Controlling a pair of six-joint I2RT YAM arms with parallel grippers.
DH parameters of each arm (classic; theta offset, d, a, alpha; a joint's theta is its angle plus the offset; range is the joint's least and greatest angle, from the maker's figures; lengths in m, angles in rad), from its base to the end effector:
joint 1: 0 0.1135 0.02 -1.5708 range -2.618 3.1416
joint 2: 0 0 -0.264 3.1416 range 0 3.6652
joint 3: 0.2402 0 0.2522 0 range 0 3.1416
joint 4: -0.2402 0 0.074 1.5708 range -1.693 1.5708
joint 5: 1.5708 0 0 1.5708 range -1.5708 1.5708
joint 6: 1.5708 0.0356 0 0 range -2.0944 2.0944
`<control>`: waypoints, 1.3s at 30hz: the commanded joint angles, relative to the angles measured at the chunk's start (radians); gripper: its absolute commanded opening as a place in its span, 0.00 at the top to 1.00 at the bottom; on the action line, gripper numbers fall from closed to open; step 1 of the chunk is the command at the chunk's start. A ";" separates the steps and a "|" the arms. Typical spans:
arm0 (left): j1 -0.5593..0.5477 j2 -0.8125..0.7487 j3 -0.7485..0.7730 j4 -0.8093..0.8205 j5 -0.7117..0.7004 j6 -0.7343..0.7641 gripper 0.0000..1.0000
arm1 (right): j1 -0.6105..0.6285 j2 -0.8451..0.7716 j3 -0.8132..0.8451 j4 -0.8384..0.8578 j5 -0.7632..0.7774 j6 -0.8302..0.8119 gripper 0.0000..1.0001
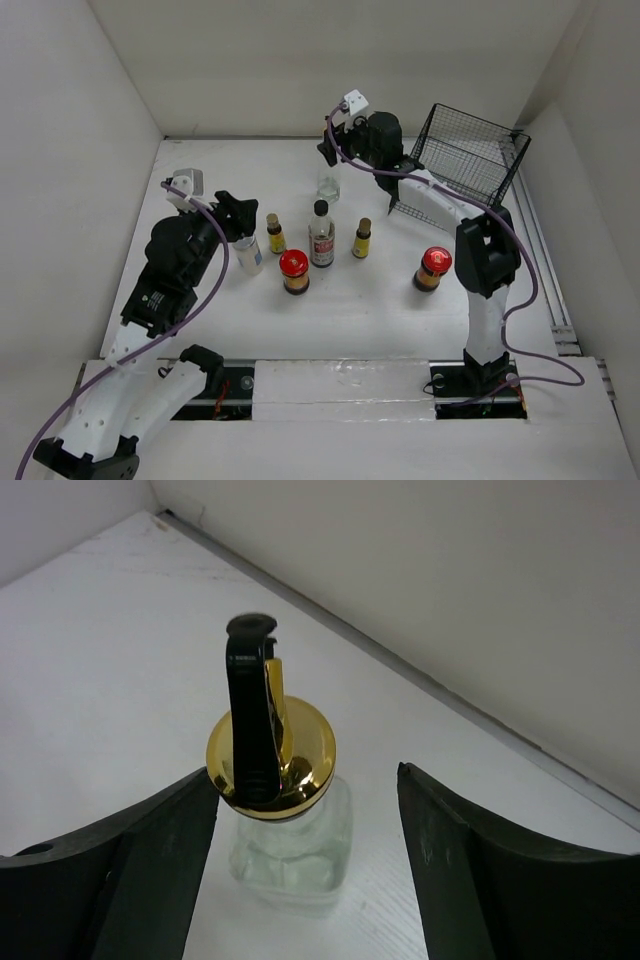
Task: Organize the condiment bottles
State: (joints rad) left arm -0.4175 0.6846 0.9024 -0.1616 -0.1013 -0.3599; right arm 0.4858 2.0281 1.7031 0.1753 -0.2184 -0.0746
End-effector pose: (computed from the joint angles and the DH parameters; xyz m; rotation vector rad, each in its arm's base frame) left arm 0.1394 -0.0579 0.3981 -0.0381 1.5391 -0.5442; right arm 0.4345 0.2381 0.3128 -0.6368 1.6212 0.4907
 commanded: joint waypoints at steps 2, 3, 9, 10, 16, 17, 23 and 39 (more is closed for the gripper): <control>0.003 0.012 -0.007 0.037 0.017 0.009 0.42 | 0.005 0.009 0.053 0.159 -0.019 0.032 0.27; 0.003 0.021 -0.007 0.037 0.017 0.009 0.42 | 0.005 0.020 0.053 0.170 -0.019 0.042 0.29; 0.003 0.021 0.003 0.037 0.026 0.009 0.44 | 0.005 0.052 0.075 0.181 -0.019 0.052 0.39; 0.003 0.021 0.003 0.037 0.026 0.009 0.44 | 0.005 0.052 0.075 0.181 -0.019 0.052 0.39; 0.003 0.000 0.003 0.037 0.035 0.018 0.45 | 0.014 0.061 0.084 0.205 0.002 0.052 0.51; 0.003 0.000 -0.006 0.037 0.035 0.018 0.45 | 0.014 0.061 0.084 0.205 0.002 0.052 0.59; 0.003 0.000 -0.007 0.037 0.045 0.018 0.47 | 0.025 0.023 0.082 0.289 0.024 0.061 0.89; 0.003 -0.011 -0.007 0.037 0.045 0.018 0.50 | -0.072 -0.232 0.303 0.204 0.263 0.068 0.93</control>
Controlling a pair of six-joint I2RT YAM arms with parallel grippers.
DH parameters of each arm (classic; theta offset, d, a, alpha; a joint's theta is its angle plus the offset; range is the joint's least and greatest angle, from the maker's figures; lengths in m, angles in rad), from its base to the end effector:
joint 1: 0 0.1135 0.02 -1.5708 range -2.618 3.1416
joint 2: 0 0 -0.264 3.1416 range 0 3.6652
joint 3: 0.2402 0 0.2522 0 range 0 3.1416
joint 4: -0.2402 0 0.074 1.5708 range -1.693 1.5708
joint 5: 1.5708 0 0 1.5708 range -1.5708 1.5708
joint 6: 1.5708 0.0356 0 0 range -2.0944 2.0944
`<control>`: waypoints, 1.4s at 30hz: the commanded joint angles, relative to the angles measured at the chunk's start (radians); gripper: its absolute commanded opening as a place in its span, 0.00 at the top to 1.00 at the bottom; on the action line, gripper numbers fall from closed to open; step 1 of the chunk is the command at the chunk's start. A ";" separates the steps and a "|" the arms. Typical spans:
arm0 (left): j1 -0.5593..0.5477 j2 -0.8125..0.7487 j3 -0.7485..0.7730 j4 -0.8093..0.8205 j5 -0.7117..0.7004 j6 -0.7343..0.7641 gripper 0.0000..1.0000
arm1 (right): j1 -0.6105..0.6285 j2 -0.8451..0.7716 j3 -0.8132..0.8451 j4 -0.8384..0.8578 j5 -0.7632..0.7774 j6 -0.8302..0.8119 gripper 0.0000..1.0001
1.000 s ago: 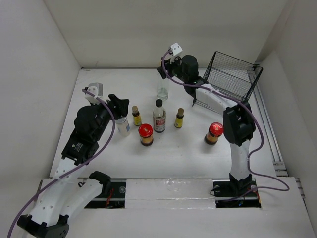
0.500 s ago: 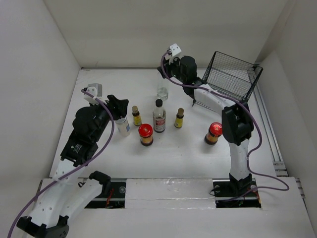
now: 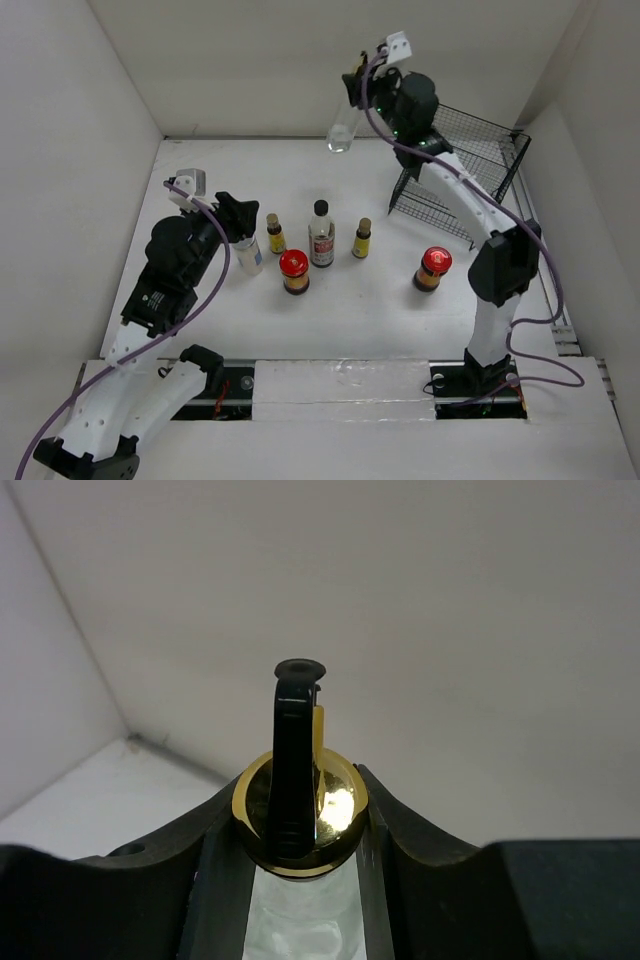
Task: Organize the condiment bottles
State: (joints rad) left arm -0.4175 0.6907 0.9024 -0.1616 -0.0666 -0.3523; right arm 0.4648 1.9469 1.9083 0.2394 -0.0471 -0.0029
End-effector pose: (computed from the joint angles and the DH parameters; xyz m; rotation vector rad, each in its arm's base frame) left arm 0.1406 -0.0598 0.3973 -0.0037 1.5474 -0.5627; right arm 0.4207 0.2128 0.4314 -0.3590 1.3352 0.4189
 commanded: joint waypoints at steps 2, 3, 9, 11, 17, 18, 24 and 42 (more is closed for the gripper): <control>0.003 -0.017 -0.007 0.037 0.019 0.010 0.50 | -0.087 -0.172 0.124 0.117 0.131 -0.003 0.95; 0.003 -0.017 -0.007 0.037 0.019 0.010 0.50 | -0.100 -0.172 0.141 0.065 0.153 -0.003 0.95; 0.003 -0.017 -0.007 0.037 0.019 0.010 0.51 | -0.189 -0.172 0.266 -0.055 0.332 -0.014 0.95; 0.003 -0.017 -0.007 0.037 0.019 0.010 0.51 | -0.222 -0.149 0.308 -0.095 0.374 -0.025 0.95; 0.003 -0.017 -0.007 0.047 0.028 0.010 0.51 | -0.271 -0.138 0.317 -0.114 0.437 -0.035 0.94; 0.003 -0.008 -0.007 0.047 0.037 0.010 0.51 | -0.282 -0.129 0.317 -0.114 0.437 -0.035 0.94; 0.003 -0.008 -0.007 0.047 0.037 0.010 0.51 | -0.301 -0.094 0.339 -0.114 0.469 -0.035 0.94; 0.003 0.001 -0.007 0.047 0.037 0.010 0.51 | -0.331 0.015 0.342 -0.014 0.645 -0.035 0.94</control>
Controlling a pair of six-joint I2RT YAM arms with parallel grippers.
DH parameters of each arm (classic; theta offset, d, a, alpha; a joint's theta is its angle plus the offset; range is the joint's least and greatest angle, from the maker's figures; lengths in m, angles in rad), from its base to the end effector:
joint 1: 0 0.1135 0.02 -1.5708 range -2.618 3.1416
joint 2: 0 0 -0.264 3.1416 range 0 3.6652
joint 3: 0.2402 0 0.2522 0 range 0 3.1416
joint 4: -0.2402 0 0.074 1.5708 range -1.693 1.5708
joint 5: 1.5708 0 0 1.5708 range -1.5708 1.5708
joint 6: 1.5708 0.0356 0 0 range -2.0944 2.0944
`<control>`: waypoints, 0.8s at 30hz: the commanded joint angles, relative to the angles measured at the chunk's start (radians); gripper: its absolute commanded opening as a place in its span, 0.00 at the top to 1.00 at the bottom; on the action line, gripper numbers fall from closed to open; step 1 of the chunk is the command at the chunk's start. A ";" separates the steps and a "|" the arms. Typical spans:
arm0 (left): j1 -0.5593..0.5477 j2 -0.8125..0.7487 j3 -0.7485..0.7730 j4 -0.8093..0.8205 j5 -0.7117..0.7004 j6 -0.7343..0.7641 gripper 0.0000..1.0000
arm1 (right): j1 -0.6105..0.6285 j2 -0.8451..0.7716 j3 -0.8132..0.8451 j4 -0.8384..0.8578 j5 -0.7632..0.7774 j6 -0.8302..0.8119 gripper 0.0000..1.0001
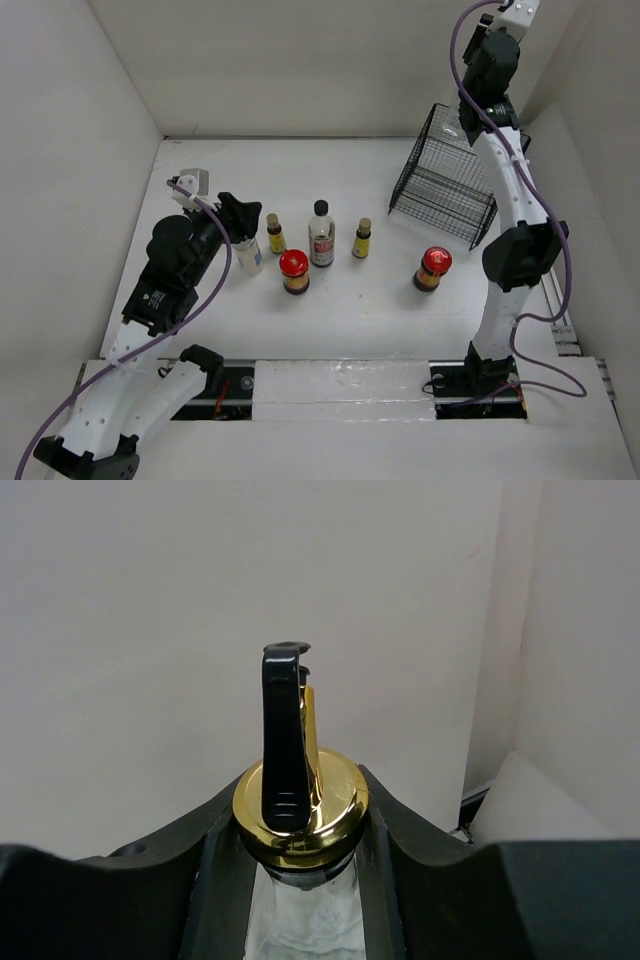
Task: Organize the condiment bottles
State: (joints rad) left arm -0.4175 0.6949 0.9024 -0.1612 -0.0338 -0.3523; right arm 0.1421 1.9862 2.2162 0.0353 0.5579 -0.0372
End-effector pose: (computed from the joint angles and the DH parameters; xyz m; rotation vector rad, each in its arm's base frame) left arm 0.1413 -0.0614 0.3968 0.0232 1.5534 -0.5865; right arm 0.4500 0.0453 0.4966 0.3590 1.3031 -0.2753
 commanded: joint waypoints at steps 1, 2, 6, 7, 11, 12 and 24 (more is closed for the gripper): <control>0.003 -0.003 -0.007 0.046 0.005 0.010 0.51 | -0.009 -0.024 0.016 0.202 0.054 -0.001 0.94; 0.003 -0.003 -0.007 0.046 0.005 0.010 0.51 | 0.000 -0.033 -0.025 0.216 0.054 -0.001 0.94; 0.003 0.008 -0.007 0.046 0.005 0.010 0.51 | 0.001 -0.043 -0.104 0.270 0.069 -0.001 0.94; 0.003 0.008 -0.007 0.046 0.005 0.010 0.51 | 0.001 -0.043 -0.113 0.270 0.069 -0.001 0.94; 0.003 0.008 -0.007 0.046 0.005 0.010 0.51 | 0.001 -0.043 -0.185 0.296 0.069 -0.001 0.94; 0.003 0.008 -0.007 0.046 0.005 0.010 0.51 | 0.010 -0.043 -0.211 0.308 0.069 -0.001 0.94; 0.003 0.008 -0.007 0.046 0.005 0.010 0.51 | 0.019 -0.043 -0.337 0.327 0.060 0.085 0.91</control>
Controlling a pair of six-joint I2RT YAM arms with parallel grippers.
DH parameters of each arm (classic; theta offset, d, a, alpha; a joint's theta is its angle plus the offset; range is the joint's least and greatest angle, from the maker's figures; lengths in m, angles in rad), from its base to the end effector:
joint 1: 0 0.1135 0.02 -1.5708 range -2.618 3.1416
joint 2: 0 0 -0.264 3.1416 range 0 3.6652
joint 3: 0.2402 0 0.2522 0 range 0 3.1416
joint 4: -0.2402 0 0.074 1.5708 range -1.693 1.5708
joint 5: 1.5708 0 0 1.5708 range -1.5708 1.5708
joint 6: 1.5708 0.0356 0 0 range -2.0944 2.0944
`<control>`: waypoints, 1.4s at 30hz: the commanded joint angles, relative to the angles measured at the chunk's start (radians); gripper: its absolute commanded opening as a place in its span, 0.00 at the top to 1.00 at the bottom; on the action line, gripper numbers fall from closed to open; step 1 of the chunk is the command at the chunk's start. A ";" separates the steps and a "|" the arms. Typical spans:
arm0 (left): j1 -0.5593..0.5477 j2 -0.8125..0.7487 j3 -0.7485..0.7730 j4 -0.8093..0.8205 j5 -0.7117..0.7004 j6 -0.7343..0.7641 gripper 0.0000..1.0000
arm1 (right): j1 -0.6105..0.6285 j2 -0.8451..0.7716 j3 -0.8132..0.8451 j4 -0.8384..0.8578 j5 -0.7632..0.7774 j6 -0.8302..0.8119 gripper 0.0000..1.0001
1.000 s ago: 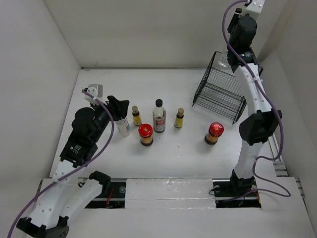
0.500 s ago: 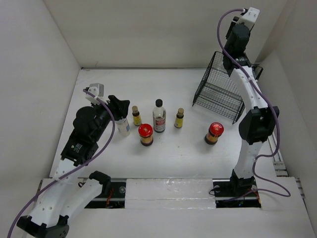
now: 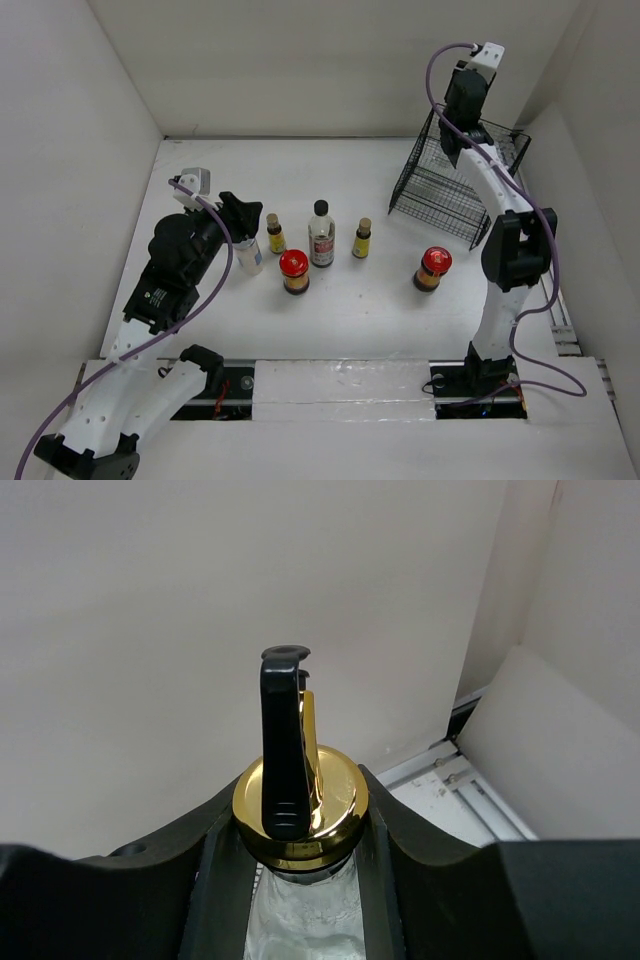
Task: Organize the condiment bottles
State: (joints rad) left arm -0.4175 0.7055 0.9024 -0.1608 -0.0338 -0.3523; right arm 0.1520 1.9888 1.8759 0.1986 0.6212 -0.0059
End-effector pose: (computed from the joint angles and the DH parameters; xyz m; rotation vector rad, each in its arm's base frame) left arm 0.1440 -0.0626 0.3954 0.0236 1.5637 -0.5842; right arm 0.4775 0.0522 0.3956 0.3847 1.4609 -0.3431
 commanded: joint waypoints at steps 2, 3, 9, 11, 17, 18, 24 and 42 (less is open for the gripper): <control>0.003 -0.003 -0.007 0.046 0.017 0.010 0.51 | 0.000 -0.045 -0.007 0.163 -0.012 0.064 0.91; 0.003 -0.003 -0.007 0.046 0.017 0.010 0.51 | 0.000 -0.045 -0.017 0.153 -0.012 0.090 0.91; 0.003 -0.012 -0.007 0.046 0.026 0.010 0.51 | -0.020 -0.035 -0.040 0.113 -0.046 0.142 0.89; 0.003 -0.012 -0.007 0.046 0.026 0.010 0.51 | -0.031 -0.035 -0.040 0.102 -0.046 0.155 0.85; 0.003 -0.021 -0.007 0.046 0.035 0.010 0.51 | -0.049 -0.035 -0.092 0.084 -0.106 0.185 0.79; 0.003 -0.021 -0.007 0.046 0.035 0.010 0.51 | -0.049 -0.035 -0.092 0.075 -0.115 0.185 0.79; 0.003 -0.021 -0.007 0.055 0.044 0.010 0.51 | -0.049 -0.044 -0.127 0.074 -0.135 0.195 0.62; 0.003 -0.031 -0.007 0.024 -0.066 -0.033 0.44 | -0.006 -0.353 -0.253 0.067 -0.421 0.083 0.29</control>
State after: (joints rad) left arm -0.4175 0.6903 0.9024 -0.1623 -0.0761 -0.3676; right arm 0.1184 1.6951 1.6676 0.2234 0.3389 0.1108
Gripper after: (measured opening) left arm 0.554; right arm 0.724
